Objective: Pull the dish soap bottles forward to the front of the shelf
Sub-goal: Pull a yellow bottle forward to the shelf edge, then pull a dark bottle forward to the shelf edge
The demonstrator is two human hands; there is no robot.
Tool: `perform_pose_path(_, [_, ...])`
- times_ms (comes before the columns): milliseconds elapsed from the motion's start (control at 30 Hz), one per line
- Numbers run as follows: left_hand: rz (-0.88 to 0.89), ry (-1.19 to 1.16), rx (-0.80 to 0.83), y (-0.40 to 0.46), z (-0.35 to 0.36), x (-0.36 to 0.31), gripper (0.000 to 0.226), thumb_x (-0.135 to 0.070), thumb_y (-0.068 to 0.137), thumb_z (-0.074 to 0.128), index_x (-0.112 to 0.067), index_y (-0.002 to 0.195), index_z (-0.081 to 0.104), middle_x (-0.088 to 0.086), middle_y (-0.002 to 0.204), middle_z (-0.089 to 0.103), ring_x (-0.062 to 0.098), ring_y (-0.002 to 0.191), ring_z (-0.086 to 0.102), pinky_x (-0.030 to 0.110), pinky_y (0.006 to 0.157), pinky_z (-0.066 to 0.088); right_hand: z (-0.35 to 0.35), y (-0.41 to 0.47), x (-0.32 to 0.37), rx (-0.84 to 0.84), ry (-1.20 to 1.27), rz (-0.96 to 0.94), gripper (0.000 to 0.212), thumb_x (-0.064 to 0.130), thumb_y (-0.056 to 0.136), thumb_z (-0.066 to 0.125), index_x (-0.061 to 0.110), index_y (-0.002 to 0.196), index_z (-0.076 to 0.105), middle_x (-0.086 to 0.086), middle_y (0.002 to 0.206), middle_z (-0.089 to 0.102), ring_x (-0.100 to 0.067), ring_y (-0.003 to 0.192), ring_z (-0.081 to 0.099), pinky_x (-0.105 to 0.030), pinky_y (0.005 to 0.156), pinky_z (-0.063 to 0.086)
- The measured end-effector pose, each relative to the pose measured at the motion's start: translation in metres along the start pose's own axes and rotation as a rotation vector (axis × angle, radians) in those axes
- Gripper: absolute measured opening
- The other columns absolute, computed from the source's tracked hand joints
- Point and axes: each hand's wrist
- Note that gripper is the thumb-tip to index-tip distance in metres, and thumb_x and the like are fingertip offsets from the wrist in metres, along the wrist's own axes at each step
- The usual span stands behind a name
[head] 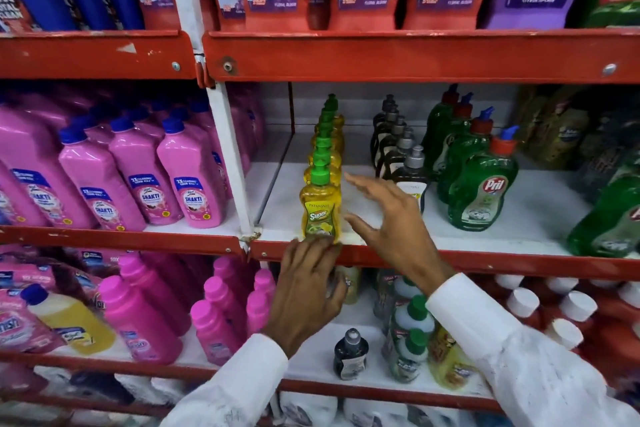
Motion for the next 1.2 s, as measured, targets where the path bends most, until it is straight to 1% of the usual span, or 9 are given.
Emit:
perform_pose_path(100, [0.126,-0.004,0.081,0.005,0.012,-0.008,0.054,-0.028,0.087,0.06,-0.012,0.137,0.047,0.011,0.143,0.052,0.027,0.136,0.04,0.049,0.117,0.027,-0.004,-0.053,-0.014,-0.055,-0.099,-0.038,0.041,0.004,0.085,0.072,0.013,0.125,0.065,-0.005,0.119,0.068,-0.013,0.109,0.059,-0.023,0.1,0.046])
perform_pose_path(200, [0.162,0.034,0.192,0.005,0.023,-0.007,0.063,-0.027,0.088,0.058,-0.01,0.145,0.036,0.012,0.15,0.044,0.027,0.141,0.034,0.048,0.119,0.023,-0.002,-0.101,-0.035,-0.007,-0.118,0.081,0.033,-0.002,0.083,0.071,0.011,0.114,0.07,-0.007,0.109,0.071,-0.022,0.102,0.066,-0.028,0.094,0.05])
perform_pose_path(400, [0.1,-0.014,0.21,0.006,0.024,-0.01,0.066,-0.01,0.082,0.064,-0.008,0.144,0.039,0.012,0.148,0.046,0.026,0.139,0.035,0.046,0.121,0.02,0.044,-0.143,-0.073,0.601,-0.148,0.38,0.052,0.02,0.083,0.071,0.016,0.132,0.057,-0.006,0.134,0.062,-0.024,0.121,0.059,-0.028,0.099,0.046])
perform_pose_path(533, [0.08,-0.058,0.213,0.01,0.019,-0.01,0.062,-0.003,0.083,0.063,-0.01,0.141,0.044,0.01,0.144,0.05,0.025,0.136,0.041,0.044,0.12,0.024,0.08,-0.149,-0.084,0.793,-0.1,0.455,0.068,0.023,0.076,0.077,0.016,0.138,0.052,-0.008,0.136,0.06,-0.025,0.126,0.055,-0.034,0.105,0.045])
perform_pose_path(633, [0.072,-0.084,0.209,0.012,0.014,-0.01,0.058,-0.002,0.084,0.062,-0.01,0.14,0.047,0.009,0.143,0.052,0.023,0.134,0.042,0.043,0.119,0.027,0.099,-0.148,-0.087,0.843,-0.144,0.439,0.057,0.023,0.071,0.073,0.019,0.127,0.061,-0.009,0.124,0.068,-0.028,0.114,0.064,-0.04,0.095,0.053])
perform_pose_path(733, [0.073,-0.1,0.21,0.014,0.012,-0.009,0.057,-0.002,0.084,0.061,-0.01,0.139,0.048,0.009,0.142,0.053,0.022,0.133,0.043,0.042,0.119,0.028,0.106,-0.144,-0.087,0.82,-0.144,0.444,0.035,0.021,0.072,0.068,0.015,0.106,0.071,-0.01,0.108,0.074,-0.028,0.099,0.069,-0.037,0.086,0.056])
perform_pose_path(967, [0.076,-0.12,0.184,0.017,0.012,-0.005,0.058,-0.001,0.081,0.061,-0.013,0.137,0.052,0.008,0.137,0.058,0.021,0.128,0.047,0.042,0.114,0.036,0.047,-0.13,-0.055,0.536,-0.039,0.501,0.027,0.023,0.063,0.079,0.018,0.089,0.075,0.004,0.091,0.077,-0.009,0.078,0.069,-0.019,0.068,0.05])
perform_pose_path(1133, [0.043,-0.139,0.124,0.016,0.019,-0.009,0.052,-0.001,0.078,0.065,-0.011,0.129,0.059,0.007,0.131,0.062,0.022,0.122,0.051,0.039,0.111,0.039,-0.047,-0.078,-0.006,0.243,0.02,0.529,0.038,0.019,0.06,0.088,0.023,0.096,0.076,0.014,0.085,0.075,0.005,0.071,0.068,-0.008,0.066,0.054])
perform_pose_path(1200, [0.029,-0.148,0.095,0.017,0.02,-0.011,0.049,-0.002,0.077,0.069,-0.01,0.125,0.063,0.007,0.128,0.064,0.022,0.12,0.053,0.037,0.109,0.041,-0.079,-0.055,0.008,0.157,0.032,0.508,0.044,0.015,0.06,0.09,0.023,0.101,0.075,0.011,0.088,0.076,0.004,0.07,0.07,-0.012,0.068,0.057])
Point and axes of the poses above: each hand's wrist, its own y-axis towards the middle knuckle, its own z-axis out of the palm, x = y × z
